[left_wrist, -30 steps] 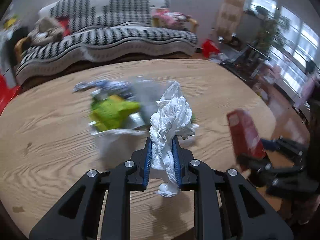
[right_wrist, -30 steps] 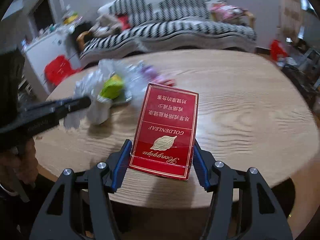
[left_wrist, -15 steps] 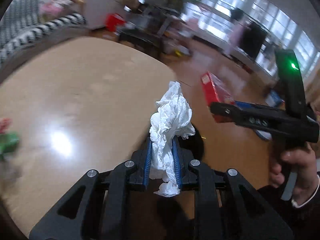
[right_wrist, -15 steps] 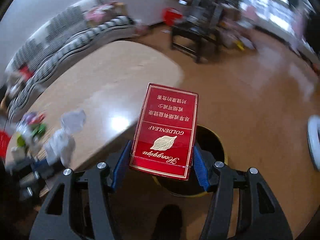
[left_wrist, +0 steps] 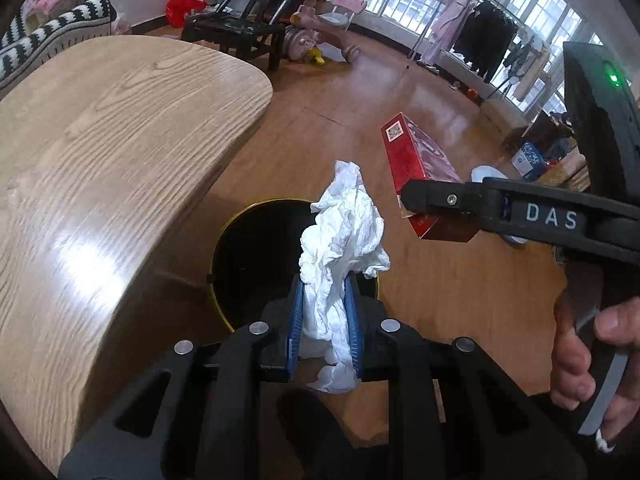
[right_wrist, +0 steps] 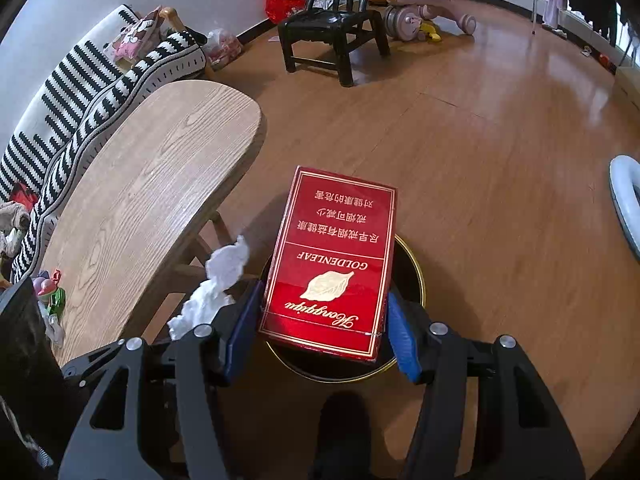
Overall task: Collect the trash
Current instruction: 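Carry tissue and red box to the black bin and release both, then grasp the white paper cup with the left tool while the right tool grasps the plastic bag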
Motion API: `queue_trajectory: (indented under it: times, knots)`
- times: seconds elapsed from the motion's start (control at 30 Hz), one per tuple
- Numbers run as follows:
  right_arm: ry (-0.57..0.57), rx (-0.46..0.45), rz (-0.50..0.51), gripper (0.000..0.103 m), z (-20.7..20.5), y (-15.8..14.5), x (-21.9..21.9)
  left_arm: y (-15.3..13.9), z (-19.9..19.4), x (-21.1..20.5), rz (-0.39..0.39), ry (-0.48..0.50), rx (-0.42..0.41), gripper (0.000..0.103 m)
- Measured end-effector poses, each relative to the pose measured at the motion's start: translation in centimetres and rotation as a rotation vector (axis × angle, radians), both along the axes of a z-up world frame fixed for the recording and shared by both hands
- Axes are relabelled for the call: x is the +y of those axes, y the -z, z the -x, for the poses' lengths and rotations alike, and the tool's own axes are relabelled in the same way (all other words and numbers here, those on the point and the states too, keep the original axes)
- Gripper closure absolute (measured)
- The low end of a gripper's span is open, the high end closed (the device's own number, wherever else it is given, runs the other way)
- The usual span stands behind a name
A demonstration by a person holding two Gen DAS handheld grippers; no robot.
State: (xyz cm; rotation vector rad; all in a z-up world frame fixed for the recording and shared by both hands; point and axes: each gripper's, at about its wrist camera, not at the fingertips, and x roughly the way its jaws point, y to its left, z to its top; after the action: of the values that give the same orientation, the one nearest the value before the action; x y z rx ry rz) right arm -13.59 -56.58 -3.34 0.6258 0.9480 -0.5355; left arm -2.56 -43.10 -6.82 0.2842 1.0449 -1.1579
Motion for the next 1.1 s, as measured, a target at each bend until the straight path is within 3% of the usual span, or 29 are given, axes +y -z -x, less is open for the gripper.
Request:
queue_trajectory:
  times: [0.2,0.27,0.3,0.33,0.5,0.63,0.87,1.1]
  knots:
    - [0.027,-0.022,-0.004,0.045,0.3,-0.3,-0.7,0.2,-0.4,-0.9,0.019,-0.007,0.015,0.082]
    - [0.045,-0.027,0.009,0.039,0.3,-0.5,-1.1,0.5,-0.5,-1.2,0.031,-0.016,0.017,0.067]
    - [0.051,-0.029,0.012,0.035,0.2,-0.5,-1.1,0.6,-0.7,-1.4,0.037,-0.032,0.015,0.047]
    - [0.062,-0.031,0.019,0.029,0.3,-0.7,-1.2,0.5,-0.8,-1.4,0.045,-0.045,0.016,0.038]
    - [0.071,-0.043,0.035,0.027,0.7,-0.9,-1.1,-0.3,-1.1,-0.6,0.05,-0.089,-0.009,0.02]
    - [0.06,-0.083,0.058,0.02,0.5,-1.9,0.0,-2.0,-0.9,1.5,0.063,-0.125,-0.041,0.01]
    - [-0.086,-0.173,0.164,0.013,-3.2,-5.2,6.0,-6.6,-1.8,11.3,0.088,-0.255,-0.138,0.008]
    - [-0.42,-0.235,0.176,0.013,-10.9,-6.8,18.1,-9.4,-4.6,27.3,0.044,-0.56,-0.202,0.008]
